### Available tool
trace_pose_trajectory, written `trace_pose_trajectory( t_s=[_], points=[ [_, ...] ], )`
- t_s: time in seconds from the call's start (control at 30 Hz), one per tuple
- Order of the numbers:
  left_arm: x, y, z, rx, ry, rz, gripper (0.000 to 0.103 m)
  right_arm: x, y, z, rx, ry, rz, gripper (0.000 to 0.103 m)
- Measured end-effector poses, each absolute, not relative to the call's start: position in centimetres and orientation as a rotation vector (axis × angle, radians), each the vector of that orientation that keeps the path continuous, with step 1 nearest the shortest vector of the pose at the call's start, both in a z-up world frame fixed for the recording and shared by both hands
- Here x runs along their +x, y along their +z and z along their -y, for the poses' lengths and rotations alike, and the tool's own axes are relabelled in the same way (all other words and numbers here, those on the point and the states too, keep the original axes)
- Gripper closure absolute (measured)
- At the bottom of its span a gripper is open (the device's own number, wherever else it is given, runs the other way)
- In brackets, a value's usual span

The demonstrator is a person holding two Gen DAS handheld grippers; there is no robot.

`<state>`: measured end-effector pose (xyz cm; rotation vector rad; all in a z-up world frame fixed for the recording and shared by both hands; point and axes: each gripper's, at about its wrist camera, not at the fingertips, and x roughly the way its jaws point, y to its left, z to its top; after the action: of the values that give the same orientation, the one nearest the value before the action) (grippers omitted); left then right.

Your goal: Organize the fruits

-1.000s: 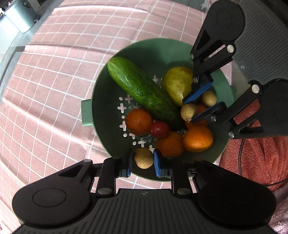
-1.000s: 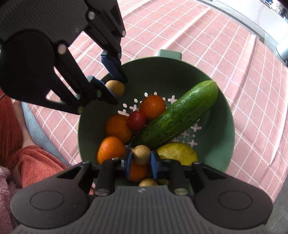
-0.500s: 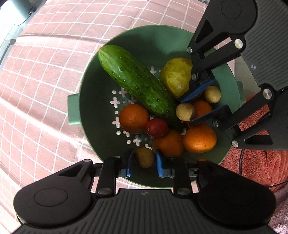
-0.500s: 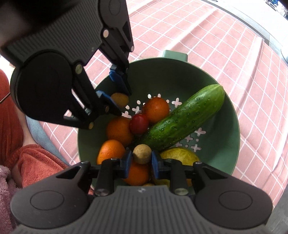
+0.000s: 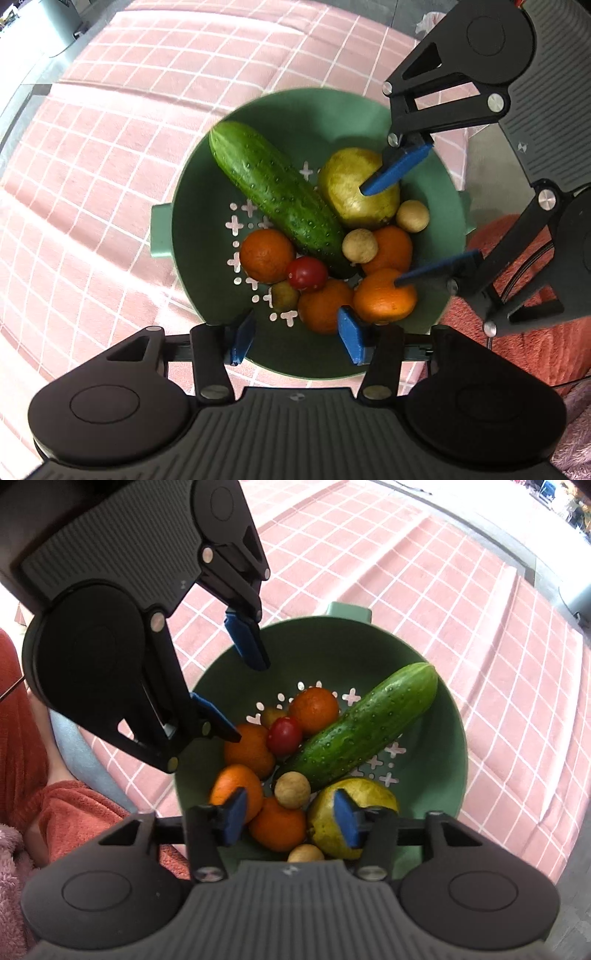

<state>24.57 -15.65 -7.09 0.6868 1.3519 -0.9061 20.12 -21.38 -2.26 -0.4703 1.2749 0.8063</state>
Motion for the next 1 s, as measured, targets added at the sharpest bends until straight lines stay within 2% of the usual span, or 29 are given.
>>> trace_pose_trajectory(
  t_s=[0.37, 0.5, 0.57, 0.83, 0.9, 1.0],
  points=[
    [22.1, -3.8, 16.4, 0.73, -0.895, -1.296, 0.039, 18.1, 0.8, 21.9, -0.48, 0.781, -1.23, 0.044],
    [20.8, -1.9, 15.6, 0.704, -0.858, -1.259, 0.039, 16.9, 2.4, 22.3, -0.442, 0.733, -1.202, 0.039],
    [19.7, -0.6, 14.7, 0.661, -0.832, -1.213, 0.039, 15.9, 3.4, 22.7, -0.39, 0.685, -1.159, 0.036],
    [13.3, 3.2, 9.4, 0.434, -0.657, -0.957, 0.039, 9.6, 5.4, 24.5, -0.146, 0.416, -0.926, 0.034],
    [11.6, 3.7, 8.2, 0.37, -0.59, -0.886, 0.039, 7.7, 5.4, 24.8, -0.074, 0.358, -0.871, 0.03],
    [9.1, 3.8, 7.1, 0.296, -0.478, -0.791, 0.031, 4.7, 5.3, 24.9, 0.026, 0.288, -0.793, 0.029]
  ],
)
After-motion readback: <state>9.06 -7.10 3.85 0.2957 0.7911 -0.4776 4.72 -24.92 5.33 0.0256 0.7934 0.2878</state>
